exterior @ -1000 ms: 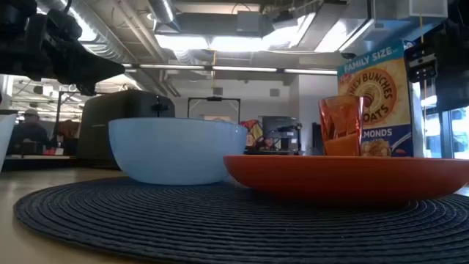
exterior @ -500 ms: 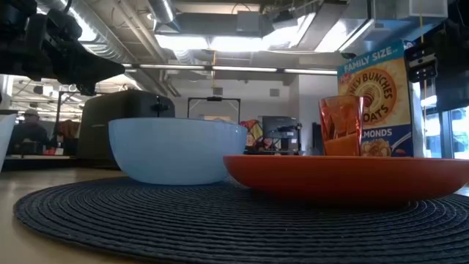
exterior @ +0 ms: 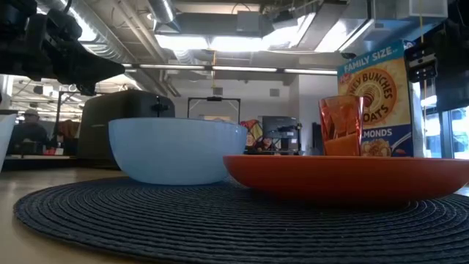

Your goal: Arrange a breakfast setting

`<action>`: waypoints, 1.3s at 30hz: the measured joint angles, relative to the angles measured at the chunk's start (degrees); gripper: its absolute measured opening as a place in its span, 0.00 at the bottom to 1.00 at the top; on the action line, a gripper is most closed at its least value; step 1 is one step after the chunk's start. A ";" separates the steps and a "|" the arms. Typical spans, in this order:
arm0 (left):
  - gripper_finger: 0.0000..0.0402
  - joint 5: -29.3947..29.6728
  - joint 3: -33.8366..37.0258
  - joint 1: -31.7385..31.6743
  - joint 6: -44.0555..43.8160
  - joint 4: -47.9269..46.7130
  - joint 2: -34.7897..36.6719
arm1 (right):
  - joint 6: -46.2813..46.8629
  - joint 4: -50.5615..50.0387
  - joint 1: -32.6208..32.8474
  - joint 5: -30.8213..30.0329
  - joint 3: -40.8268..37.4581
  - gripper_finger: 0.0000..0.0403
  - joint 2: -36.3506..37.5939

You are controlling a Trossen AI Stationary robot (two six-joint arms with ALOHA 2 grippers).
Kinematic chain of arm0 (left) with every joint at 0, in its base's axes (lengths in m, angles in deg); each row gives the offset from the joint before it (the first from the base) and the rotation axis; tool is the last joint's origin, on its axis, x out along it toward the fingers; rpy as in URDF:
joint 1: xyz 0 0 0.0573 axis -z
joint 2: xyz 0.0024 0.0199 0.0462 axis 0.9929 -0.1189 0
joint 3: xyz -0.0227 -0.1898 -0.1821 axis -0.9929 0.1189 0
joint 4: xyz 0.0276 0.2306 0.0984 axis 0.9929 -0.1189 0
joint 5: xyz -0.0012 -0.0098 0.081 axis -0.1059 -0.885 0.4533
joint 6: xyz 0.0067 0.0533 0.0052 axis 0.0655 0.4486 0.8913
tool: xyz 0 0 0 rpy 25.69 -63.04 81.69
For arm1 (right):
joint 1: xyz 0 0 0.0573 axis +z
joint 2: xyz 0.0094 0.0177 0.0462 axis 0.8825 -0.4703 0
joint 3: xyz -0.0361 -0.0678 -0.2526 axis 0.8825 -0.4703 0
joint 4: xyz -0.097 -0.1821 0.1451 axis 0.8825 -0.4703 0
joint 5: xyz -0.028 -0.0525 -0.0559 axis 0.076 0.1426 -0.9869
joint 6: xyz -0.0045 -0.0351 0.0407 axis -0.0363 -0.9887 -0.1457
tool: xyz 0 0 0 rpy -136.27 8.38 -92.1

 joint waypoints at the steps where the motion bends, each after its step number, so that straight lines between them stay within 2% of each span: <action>1: 0.02 0.00 -0.02 0.01 0.00 0.00 0.00 | 0.00 0.00 0.02 0.01 0.00 0.30 0.01; 24: 0.02 0.00 0.00 0.00 0.00 0.00 0.00 | 0.00 0.01 0.00 -0.01 0.01 0.30 0.01; 32: 0.02 0.00 -0.02 0.02 0.00 0.00 0.00 | -0.04 -0.19 0.00 -8.45 -0.06 0.30 0.01; 39: 0.02 0.00 0.00 0.01 0.00 0.00 0.00 | -0.02 0.53 0.02 -10.24 -0.10 0.30 0.01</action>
